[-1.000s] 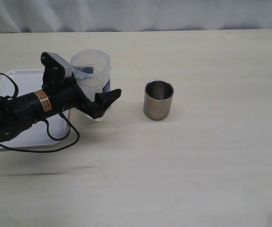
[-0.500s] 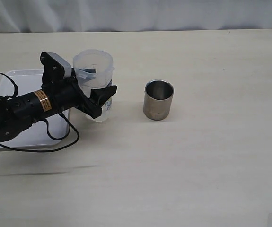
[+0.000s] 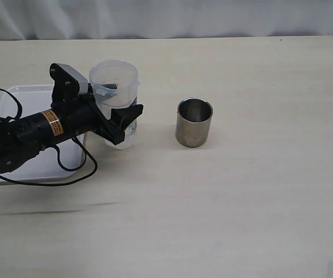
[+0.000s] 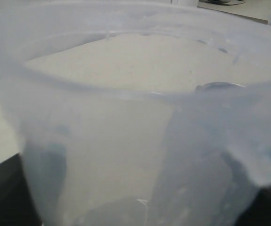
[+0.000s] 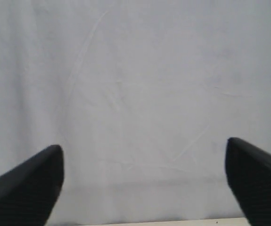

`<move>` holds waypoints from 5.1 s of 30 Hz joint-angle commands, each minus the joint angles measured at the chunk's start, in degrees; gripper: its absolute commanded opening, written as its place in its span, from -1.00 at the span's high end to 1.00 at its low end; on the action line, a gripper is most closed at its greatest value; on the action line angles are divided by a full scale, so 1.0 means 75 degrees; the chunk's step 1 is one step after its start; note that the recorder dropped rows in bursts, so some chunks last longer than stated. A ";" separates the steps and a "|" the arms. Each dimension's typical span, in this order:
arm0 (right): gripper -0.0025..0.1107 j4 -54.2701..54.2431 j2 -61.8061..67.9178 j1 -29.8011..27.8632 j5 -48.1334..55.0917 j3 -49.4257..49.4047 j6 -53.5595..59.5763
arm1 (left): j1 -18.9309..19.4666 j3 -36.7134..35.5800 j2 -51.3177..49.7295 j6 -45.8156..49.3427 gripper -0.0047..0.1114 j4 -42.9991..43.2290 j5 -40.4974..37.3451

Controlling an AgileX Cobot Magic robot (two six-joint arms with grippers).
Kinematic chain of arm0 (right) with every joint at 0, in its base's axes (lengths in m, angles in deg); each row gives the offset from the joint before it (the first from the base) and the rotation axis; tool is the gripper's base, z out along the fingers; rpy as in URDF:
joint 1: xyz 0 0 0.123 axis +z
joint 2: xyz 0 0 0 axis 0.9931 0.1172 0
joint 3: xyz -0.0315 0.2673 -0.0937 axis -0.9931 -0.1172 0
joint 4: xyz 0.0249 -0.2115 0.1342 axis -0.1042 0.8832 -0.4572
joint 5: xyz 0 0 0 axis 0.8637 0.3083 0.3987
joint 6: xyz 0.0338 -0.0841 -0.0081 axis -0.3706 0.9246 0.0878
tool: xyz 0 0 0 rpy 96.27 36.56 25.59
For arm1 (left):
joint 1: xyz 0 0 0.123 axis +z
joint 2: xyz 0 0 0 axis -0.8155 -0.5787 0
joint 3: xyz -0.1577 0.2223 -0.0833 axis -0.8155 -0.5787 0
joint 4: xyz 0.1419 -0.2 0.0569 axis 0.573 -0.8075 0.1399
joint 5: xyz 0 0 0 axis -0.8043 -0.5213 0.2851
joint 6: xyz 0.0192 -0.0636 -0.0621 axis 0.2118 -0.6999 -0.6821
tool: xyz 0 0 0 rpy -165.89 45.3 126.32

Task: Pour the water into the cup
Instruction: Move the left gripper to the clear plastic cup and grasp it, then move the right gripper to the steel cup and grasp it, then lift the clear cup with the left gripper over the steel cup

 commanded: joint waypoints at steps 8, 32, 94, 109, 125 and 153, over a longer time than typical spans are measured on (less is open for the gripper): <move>-0.86 0.2201 0.5177 -0.0026 -0.3451 0.0432 -0.0645 | -0.0070 0.0003 -0.0011 0.0032 0.92 0.0010 -0.0298; -0.86 0.5486 1.4064 -0.0026 -0.6224 0.3885 -0.0589 | -0.0070 0.0003 -0.0011 0.0032 0.92 0.0010 -0.0319; 0.46 0.6658 1.7175 0.0599 -0.6358 0.6871 -0.0589 | -0.0070 0.0286 -0.0011 0.0032 0.92 0.0055 -0.0509; 0.88 0.7766 1.7160 0.0599 -0.6405 0.7162 -0.0589 | -0.0147 0.2464 -0.0011 -0.0574 0.92 0.0702 -0.1732; 0.88 0.8283 1.7160 0.0599 -0.6703 0.7354 -0.0632 | -0.1021 0.3335 -0.0011 0.1297 0.92 0.1331 -0.3198; 0.88 0.8826 1.7160 0.0599 -0.6703 0.7354 -0.0632 | -0.1144 0.3335 -0.0011 0.4711 0.92 0.1457 -0.3270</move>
